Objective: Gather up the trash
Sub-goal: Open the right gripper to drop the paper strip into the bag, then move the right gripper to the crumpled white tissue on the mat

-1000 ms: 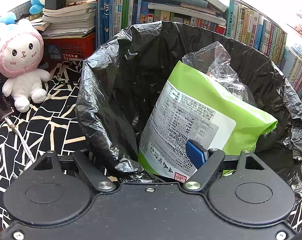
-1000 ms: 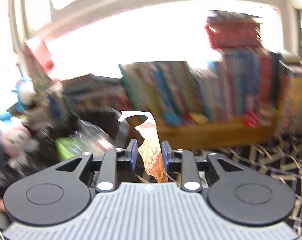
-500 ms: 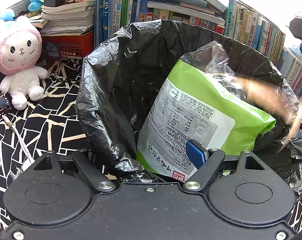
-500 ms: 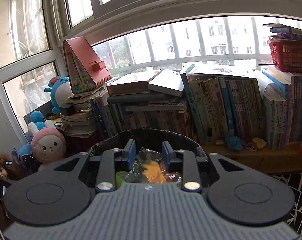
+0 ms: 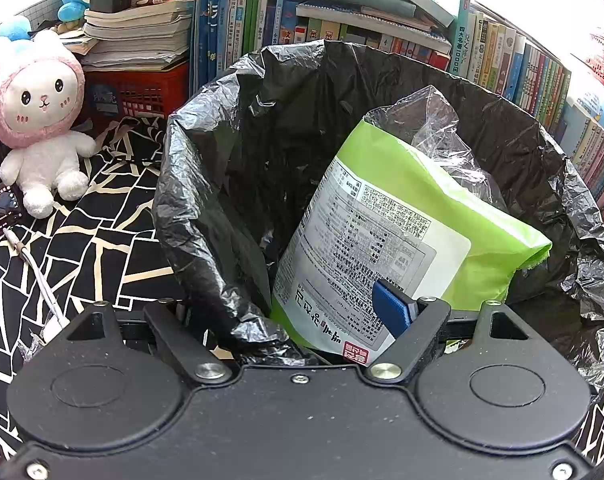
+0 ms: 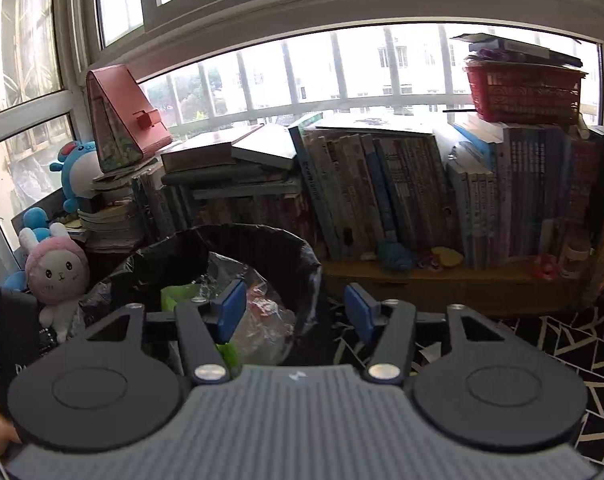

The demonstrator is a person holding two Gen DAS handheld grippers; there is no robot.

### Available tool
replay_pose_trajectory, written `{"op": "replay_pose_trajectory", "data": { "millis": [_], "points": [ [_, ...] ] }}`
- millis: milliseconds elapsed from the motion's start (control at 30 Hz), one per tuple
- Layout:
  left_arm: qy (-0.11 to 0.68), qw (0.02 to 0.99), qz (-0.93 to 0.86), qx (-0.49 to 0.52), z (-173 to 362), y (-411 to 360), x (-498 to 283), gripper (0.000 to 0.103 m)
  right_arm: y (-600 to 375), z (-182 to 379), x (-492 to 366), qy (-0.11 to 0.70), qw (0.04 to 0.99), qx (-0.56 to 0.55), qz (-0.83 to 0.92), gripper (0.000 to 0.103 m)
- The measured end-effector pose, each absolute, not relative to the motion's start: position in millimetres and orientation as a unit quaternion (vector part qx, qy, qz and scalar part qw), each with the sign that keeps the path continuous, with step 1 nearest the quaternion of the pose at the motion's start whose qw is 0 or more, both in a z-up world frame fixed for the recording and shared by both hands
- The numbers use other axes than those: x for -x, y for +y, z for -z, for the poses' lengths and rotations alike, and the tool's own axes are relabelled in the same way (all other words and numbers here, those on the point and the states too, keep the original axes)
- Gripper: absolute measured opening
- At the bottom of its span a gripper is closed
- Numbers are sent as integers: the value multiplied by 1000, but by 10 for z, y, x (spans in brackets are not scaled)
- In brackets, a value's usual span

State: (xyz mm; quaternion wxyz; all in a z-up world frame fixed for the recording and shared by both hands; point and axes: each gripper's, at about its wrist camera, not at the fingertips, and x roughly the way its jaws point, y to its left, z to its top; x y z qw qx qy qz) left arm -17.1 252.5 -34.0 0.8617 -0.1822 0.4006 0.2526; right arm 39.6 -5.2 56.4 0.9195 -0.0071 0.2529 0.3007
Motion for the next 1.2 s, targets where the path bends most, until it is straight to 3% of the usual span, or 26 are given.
{"op": "replay_pose_trajectory", "data": {
  "millis": [367,767,1200],
  "points": [
    [401,861,-254,180,341,2520,168,80,-679,115,-250,322,922,42,-211,85],
    [405,860,-257,175,341,2508,159,80,-949,917,-170,422,889,67,-166,86],
    [406,859,-263,165,342,2480,154,80,-969,1444,-197,470,863,93,-157,86]
  ]
}}
